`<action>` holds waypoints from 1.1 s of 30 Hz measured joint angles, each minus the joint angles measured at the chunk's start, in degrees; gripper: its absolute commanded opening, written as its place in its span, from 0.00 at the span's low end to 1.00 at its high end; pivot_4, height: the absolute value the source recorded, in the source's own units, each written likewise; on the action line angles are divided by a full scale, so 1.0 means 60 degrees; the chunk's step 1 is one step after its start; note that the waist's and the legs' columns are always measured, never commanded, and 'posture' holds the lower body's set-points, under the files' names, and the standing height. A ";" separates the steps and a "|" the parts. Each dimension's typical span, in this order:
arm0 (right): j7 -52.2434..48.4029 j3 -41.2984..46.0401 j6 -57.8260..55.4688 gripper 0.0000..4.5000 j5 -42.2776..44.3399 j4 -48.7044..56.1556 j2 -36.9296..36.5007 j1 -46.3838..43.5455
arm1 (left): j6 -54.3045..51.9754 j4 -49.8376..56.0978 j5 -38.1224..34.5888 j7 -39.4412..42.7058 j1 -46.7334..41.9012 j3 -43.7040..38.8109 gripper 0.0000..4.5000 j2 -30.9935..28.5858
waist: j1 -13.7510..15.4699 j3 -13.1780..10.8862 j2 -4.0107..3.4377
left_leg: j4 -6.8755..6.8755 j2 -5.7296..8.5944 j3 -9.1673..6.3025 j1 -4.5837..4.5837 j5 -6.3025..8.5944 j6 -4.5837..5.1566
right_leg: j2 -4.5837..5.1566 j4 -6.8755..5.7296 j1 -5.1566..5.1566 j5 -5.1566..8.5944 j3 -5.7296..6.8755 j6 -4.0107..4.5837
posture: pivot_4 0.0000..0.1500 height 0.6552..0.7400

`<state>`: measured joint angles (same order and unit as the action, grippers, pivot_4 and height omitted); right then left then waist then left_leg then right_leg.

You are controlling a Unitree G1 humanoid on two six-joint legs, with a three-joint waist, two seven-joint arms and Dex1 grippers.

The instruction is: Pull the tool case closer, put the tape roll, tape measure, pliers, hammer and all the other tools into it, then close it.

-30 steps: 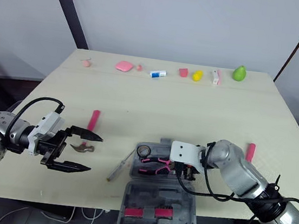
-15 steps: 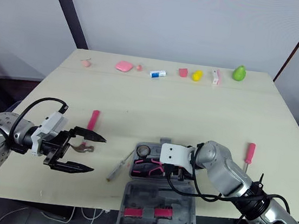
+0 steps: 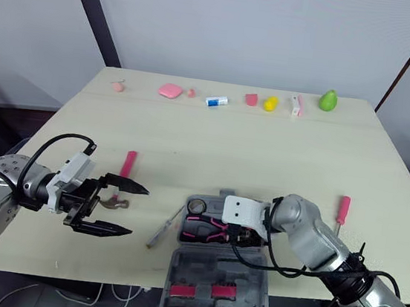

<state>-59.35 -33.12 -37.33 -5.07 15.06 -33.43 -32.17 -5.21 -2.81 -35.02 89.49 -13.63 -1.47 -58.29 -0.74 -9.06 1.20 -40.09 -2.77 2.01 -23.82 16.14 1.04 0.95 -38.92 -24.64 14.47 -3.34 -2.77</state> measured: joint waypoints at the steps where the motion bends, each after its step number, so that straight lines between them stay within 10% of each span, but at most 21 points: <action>1: 0.0031 0.0164 0.0036 0.74 0.0173 -0.0001 0.0056 0.0098 | 0.0001 -0.0001 0.0001 0.0000 -0.0007 0.0008 1.00 0.0000 | -0.0001 0.0000 0.0000 | 0.0000 0.0000 0.0001 0.0000 0.0000 0.0000 | 0.0000 0.0000 0.0000 0.0000 -0.0001 0.0000 | 1.00 1.00; 4: 0.0183 0.0963 0.0736 0.59 0.0864 -0.0117 0.0558 0.0608 | 0.0003 -0.0009 0.0007 0.0001 -0.0014 0.0035 1.00 0.0001 | -0.0003 0.0001 0.0001 | 0.0000 0.0000 0.0000 0.0001 0.0000 0.0000 | -0.0001 0.0000 0.0001 0.0000 -0.0001 0.0000 | 1.00 1.00; 9: 0.0324 0.1488 0.2363 0.02 0.1354 -0.0920 0.1088 0.0934 | 0.0009 -0.0009 0.0007 0.0003 -0.0015 0.0066 1.00 0.0010 | -0.0008 0.0001 0.0001 | 0.0000 0.0000 0.0003 0.0003 0.0000 0.0000 | -0.0002 0.0000 0.0001 -0.0001 -0.0004 -0.0001 | 1.00 1.00; 33: 0.0706 0.0862 0.4352 0.01 0.0715 -0.4717 0.1994 0.0650 | 0.0087 -0.0004 0.0208 0.0004 0.0102 -0.0035 1.00 0.0335 | 0.0008 0.0018 -0.0001 | 0.0010 -0.0001 0.0006 0.0188 0.0002 0.0001 | 0.0000 0.0016 0.0181 0.0025 -0.0008 0.0034 | 1.00 1.00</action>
<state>-55.11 -27.95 -11.22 -0.79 -13.24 -21.47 -28.27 -4.69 -2.83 -33.77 89.52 -13.02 -1.68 -56.28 -0.69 -8.96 1.20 -40.03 -2.77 2.05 -22.69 16.16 1.05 0.96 -38.83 -23.55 14.62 -3.39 -2.57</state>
